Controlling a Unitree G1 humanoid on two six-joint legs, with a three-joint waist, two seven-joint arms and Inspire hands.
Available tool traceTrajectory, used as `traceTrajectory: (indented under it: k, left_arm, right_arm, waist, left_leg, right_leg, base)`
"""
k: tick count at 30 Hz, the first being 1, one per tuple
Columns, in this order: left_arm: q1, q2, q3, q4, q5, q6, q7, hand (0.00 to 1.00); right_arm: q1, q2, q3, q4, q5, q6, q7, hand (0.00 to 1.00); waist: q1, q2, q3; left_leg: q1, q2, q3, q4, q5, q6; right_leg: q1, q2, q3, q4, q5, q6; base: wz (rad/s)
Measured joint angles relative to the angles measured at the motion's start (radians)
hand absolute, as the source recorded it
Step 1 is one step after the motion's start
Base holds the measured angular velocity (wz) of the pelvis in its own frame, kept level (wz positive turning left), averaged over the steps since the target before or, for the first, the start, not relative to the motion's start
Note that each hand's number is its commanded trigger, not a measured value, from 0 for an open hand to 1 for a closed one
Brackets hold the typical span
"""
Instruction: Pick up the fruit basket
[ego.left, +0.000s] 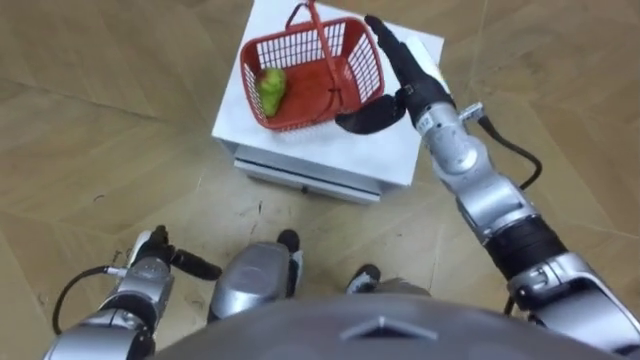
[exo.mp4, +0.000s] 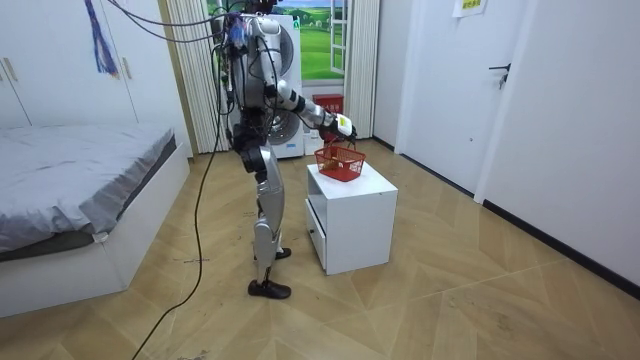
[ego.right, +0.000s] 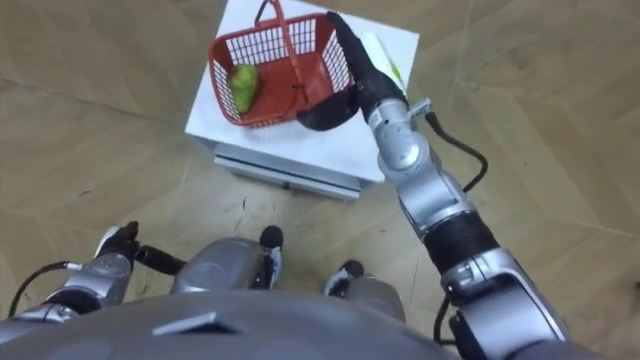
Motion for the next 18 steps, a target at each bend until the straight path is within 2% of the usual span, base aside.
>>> traceTrajectory:
  k: [5,7,9,10,12,14,18]
  left_arm:
    - [0.028,-0.001,0.037,-0.049,-0.001,-0.019,0.001,0.0]
    - [0.042,-0.006,0.075,-0.056,0.001,-0.025,0.002,0.0]
    - [0.058,-0.012,0.094,-0.056,0.0,-0.025,0.001,0.0]
    - [0.067,-0.018,0.102,-0.058,0.001,-0.025,0.002,0.0]
    - [0.083,-0.024,0.11,-0.064,0.014,-0.027,0.003,0.0]
    - [0.1,-0.027,0.117,-0.084,0.022,-0.028,0.003,0.0]
    - [0.134,-0.032,0.141,-0.104,0.024,-0.037,0.003,0.0]
  right_arm:
    - [0.082,-0.029,-0.049,-0.089,-0.014,0.0,0.0,0.0]
    - [0.113,-0.03,-0.083,-0.133,-0.036,0.0,0.011,0.0]
    - [0.128,-0.031,-0.105,-0.141,-0.039,-0.002,0.012,0.0]
    - [0.154,-0.032,-0.124,-0.141,-0.042,-0.003,0.011,0.0]
    - [0.189,-0.035,-0.137,-0.133,-0.057,-0.003,0.013,0.0]
    - [0.211,-0.033,-0.154,-0.101,-0.081,-0.006,0.023,0.0]
    - [0.25,-0.03,-0.22,0.128,-0.128,-0.012,0.03,0.0]
  waist:
    - [-0.005,0.013,-0.002]
    - [-0.024,0.023,-0.0095]
    - [-0.036,0.031,-0.0098]
    - [-0.045,0.034,-0.0131]
    - [-0.055,0.039,-0.0128]
    - [-0.064,0.04,-0.0127]
    - [-0.101,0.04,-0.0123]
  left_leg:
    - [0.07,0.006,0.033,-0.034,-0.002,-0.001]
    - [0.089,0.009,0.039,-0.047,-0.005,-0.004]
    - [0.115,0.01,0.046,-0.058,-0.004,-0.007]
    - [0.137,0.01,0.049,-0.068,-0.004,-0.007]
    - [0.161,0.011,0.05,-0.08,-0.005,-0.009]
    - [0.171,0.012,0.055,-0.084,-0.007,-0.012]
    - [0.213,0.011,0.047,-0.099,-0.011,-0.013]
  right_leg:
    - [0.044,0.007,0.035,-0.017,0.002,0.002]
    - [0.054,0.012,0.048,-0.021,0.002,0.002]
    - [0.073,0.017,0.066,-0.027,0.002,0.003]
    - [0.092,0.018,0.068,-0.04,0.002,0.003]
    - [0.116,0.022,0.068,-0.05,0.001,0.004]
    - [0.123,0.025,0.068,-0.057,0.001,0.004]
    - [0.176,0.027,0.058,-0.085,0.0,0.006]
  base:
    - [-0.21]
    - [-0.17]
    - [-0.13]
    - [-0.08]
    - [-0.03]
    - [-0.05]
    - [0.07]
